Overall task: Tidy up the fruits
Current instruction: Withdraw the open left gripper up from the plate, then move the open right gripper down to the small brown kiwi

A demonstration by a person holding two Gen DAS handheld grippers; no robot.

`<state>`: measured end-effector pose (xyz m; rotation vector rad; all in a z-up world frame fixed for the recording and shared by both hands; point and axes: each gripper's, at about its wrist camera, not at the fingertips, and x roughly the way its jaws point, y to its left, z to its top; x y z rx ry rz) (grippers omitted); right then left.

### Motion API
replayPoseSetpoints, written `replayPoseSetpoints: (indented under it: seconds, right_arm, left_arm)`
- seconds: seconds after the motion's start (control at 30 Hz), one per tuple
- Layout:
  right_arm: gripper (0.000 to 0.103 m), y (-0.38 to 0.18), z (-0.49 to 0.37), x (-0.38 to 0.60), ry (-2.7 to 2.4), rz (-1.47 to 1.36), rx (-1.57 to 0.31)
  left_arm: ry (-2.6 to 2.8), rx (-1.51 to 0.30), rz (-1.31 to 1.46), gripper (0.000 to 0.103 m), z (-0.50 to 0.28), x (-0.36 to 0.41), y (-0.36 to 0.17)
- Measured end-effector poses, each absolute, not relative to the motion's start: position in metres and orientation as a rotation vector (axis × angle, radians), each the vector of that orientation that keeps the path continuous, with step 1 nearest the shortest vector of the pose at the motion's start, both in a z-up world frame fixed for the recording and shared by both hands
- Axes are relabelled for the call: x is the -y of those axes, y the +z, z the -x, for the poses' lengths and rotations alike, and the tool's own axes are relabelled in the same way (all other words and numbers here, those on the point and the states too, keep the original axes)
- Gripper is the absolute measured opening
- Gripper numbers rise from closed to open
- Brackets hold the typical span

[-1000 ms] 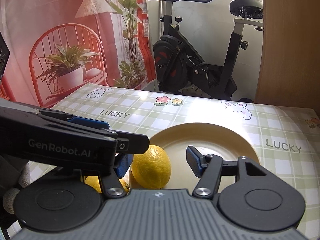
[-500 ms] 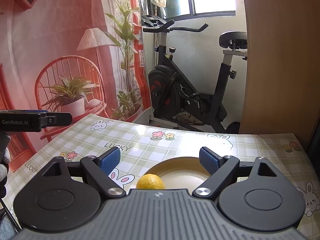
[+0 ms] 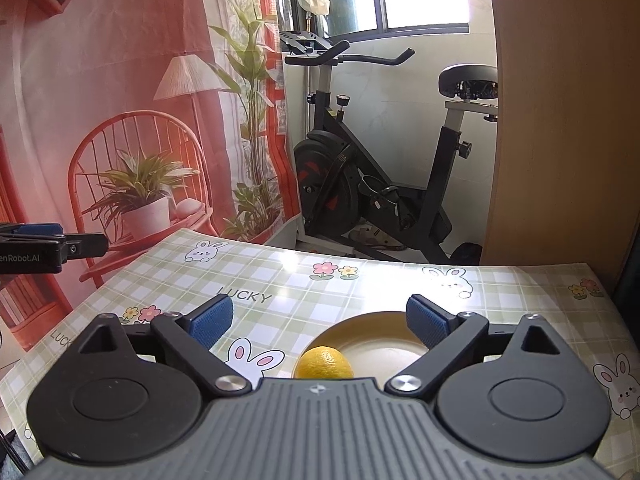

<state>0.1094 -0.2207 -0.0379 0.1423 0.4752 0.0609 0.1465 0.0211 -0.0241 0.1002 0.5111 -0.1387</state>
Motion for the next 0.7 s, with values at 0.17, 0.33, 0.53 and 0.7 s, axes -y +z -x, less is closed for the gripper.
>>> replayPoseSetpoints:
  seconds: [0.17, 0.33, 0.53, 0.7]
  right_arm:
    - [0.092, -0.042, -0.103, 0.219, 0.078, -0.216, -0.462]
    - [0.073, -0.054, -0.097, 0.196, 0.127, -0.152, -0.537]
    - [0.059, -0.082, -0.086, 0.163, 0.224, -0.107, -0.641]
    - [0.059, -0.102, -0.082, 0.138, 0.279, -0.042, -0.730]
  left_arm:
    - [-0.162, -0.528, -0.135, 0.093, -0.138, -0.030, -0.035]
    - [-0.190, -0.569, -0.153, 0.091, -0.131, -0.038, -0.043]
    - [-0.184, -0.601, -0.165, 0.089, -0.125, -0.046, -0.058]
    - [-0.155, -0.623, -0.085, 0.089, -0.125, -0.060, -0.067]
